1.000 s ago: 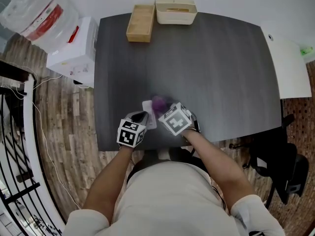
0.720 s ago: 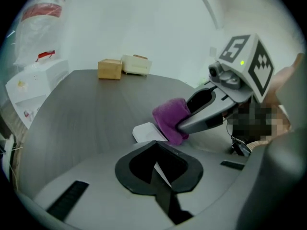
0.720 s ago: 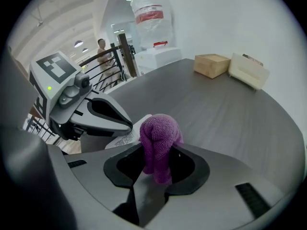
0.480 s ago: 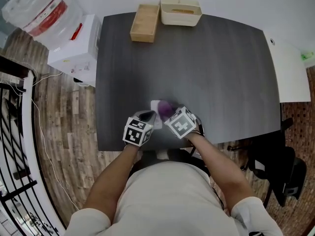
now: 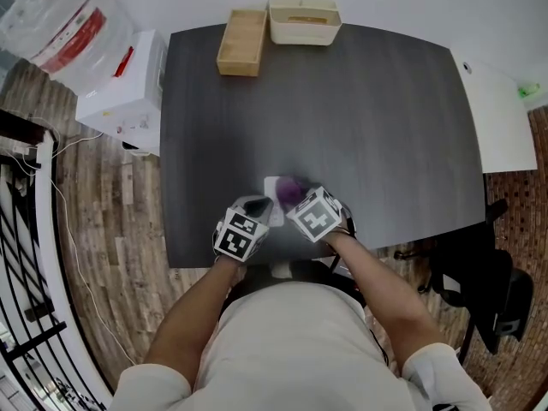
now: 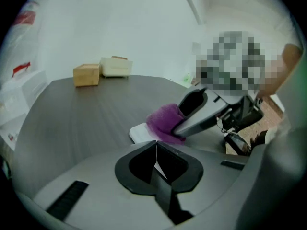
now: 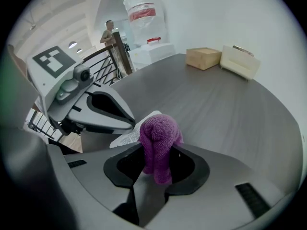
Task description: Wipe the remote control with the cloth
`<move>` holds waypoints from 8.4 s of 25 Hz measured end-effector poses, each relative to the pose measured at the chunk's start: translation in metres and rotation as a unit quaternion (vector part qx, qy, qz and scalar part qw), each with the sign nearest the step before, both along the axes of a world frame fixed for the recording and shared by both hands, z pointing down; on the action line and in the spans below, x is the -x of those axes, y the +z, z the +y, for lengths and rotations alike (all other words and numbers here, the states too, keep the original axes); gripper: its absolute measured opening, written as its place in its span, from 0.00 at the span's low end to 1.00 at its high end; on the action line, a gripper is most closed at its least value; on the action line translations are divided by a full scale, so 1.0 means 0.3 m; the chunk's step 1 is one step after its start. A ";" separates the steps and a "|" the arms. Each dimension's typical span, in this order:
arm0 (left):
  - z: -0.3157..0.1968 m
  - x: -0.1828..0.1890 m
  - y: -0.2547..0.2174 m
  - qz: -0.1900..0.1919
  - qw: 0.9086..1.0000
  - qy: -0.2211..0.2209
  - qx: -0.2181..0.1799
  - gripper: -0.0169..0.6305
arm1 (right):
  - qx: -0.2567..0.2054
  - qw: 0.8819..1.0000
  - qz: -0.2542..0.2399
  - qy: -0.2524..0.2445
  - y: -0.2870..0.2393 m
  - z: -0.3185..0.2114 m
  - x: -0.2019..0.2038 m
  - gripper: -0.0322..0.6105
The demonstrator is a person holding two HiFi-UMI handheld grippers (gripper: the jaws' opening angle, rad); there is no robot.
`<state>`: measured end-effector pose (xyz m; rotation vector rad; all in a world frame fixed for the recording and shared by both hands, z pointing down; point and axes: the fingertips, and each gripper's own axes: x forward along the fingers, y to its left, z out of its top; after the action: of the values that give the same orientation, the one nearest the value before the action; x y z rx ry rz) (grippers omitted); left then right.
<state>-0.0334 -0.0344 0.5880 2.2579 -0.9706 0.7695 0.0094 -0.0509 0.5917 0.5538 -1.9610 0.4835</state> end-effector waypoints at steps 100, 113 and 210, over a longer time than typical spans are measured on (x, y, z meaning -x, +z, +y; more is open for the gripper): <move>-0.069 0.030 0.042 0.061 0.993 -0.055 0.085 0.03 | 0.162 0.985 -0.010 -0.056 0.007 0.392 0.015 0.26; 0.010 0.081 0.108 0.052 0.983 -0.083 0.156 0.03 | 0.112 0.984 -0.043 0.133 0.030 0.157 -0.101 0.26; 0.244 -0.138 0.010 0.467 0.755 -0.227 0.401 0.42 | -0.006 0.996 -0.091 0.004 -0.095 0.253 -0.082 0.26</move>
<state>0.0081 0.0388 0.5910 1.2417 -0.4720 -0.2047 0.0340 0.0248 0.5631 0.5410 -2.1369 0.5443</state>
